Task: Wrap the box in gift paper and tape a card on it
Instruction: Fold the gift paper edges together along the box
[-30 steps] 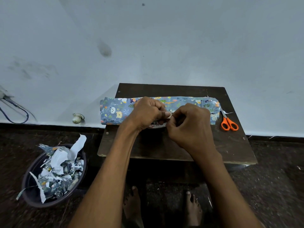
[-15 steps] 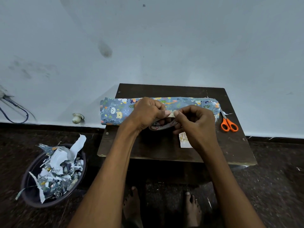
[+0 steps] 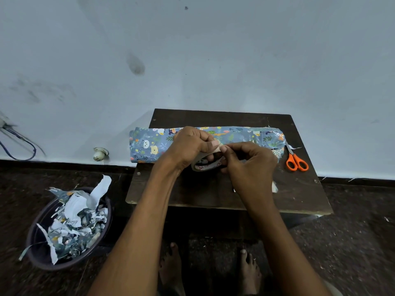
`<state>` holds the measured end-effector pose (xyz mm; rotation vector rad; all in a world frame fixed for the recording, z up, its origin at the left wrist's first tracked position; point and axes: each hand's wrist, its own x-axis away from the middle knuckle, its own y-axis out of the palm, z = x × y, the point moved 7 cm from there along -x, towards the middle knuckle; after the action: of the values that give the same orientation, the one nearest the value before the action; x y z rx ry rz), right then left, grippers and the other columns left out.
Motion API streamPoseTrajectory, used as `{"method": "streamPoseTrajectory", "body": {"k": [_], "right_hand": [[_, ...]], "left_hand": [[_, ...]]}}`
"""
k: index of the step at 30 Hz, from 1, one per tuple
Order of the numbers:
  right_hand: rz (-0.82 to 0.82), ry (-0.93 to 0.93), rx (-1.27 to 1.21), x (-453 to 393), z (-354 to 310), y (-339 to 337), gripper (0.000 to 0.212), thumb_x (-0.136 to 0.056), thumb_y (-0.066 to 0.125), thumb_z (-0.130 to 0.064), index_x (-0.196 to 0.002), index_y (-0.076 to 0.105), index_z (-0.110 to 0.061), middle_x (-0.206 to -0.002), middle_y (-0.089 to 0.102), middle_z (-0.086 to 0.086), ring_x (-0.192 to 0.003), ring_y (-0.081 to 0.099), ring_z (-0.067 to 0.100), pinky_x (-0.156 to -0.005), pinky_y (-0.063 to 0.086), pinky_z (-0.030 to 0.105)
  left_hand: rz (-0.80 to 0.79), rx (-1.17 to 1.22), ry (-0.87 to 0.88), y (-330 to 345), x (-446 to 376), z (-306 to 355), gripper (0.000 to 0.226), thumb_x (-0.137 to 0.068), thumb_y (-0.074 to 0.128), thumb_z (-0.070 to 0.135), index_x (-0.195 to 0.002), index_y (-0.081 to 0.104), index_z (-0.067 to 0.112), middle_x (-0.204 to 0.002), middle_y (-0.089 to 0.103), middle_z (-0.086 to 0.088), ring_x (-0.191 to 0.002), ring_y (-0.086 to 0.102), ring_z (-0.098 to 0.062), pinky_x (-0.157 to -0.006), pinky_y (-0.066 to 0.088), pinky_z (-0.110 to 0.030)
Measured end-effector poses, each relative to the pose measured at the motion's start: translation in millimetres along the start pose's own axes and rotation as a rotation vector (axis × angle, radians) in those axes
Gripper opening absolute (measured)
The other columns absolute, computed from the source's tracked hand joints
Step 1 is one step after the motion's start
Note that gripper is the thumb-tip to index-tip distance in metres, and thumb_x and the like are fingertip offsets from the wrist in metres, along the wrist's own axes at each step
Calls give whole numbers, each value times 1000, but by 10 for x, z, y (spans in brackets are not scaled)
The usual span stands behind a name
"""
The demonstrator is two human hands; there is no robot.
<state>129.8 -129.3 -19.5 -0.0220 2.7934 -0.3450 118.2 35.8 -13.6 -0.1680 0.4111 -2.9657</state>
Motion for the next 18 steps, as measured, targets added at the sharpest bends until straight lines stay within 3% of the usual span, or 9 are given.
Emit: {"method": "streamPoseTrajectory", "body": {"k": [3,7,9,12,14,18], "right_hand": [[-4,-50,69,-1,-52,2,5,-85,77,-16,-86,81,-14,-77,76,-5,-67,73,12,-66,62,43],[30,-245,271,40,-256,2,8,-82,75,-4,-80,78,-10,-75,74,0,-68,68,14,-68,56,34],[40,-296,349,57,-299,20,9,-82,73,-3,-77,75,-9,-73,72,2,-66,65,18,-66,49,31],[39,-285,415,65,-274,52,9,-84,69,-3,-76,67,-8,-73,65,5,-65,57,20,-62,30,27],[24,-266,431,74,-253,89,11,-87,65,-4,-78,59,-8,-74,60,5,-65,49,20,-61,21,29],[-52,-240,445,85,-214,175,14,-93,54,-12,-83,44,-14,-77,46,-1,-63,36,13,-57,22,23]], "left_hand": [[10,-24,6,2,-22,-13,43,-90,71,11,-48,71,21,-63,68,-10,-94,67,-35,-81,53,-28],[11,8,4,10,-31,-29,40,-89,72,9,-50,72,18,-71,68,-18,-86,64,-30,-77,52,-27],[18,22,-2,7,-23,-35,33,-88,73,9,-56,72,8,-74,67,-26,-85,62,-27,-76,51,-27],[19,40,-11,9,-19,-45,28,-89,72,8,-65,70,-7,-73,66,-27,-87,60,-27,-74,49,-27],[20,45,-11,7,-19,-42,28,-89,72,7,-63,70,-4,-71,65,-20,-86,60,-27,-71,51,-23],[12,51,-3,17,-24,-38,30,-86,75,9,-59,68,-3,-73,65,-20,-86,60,-28,-74,50,-29]]}}
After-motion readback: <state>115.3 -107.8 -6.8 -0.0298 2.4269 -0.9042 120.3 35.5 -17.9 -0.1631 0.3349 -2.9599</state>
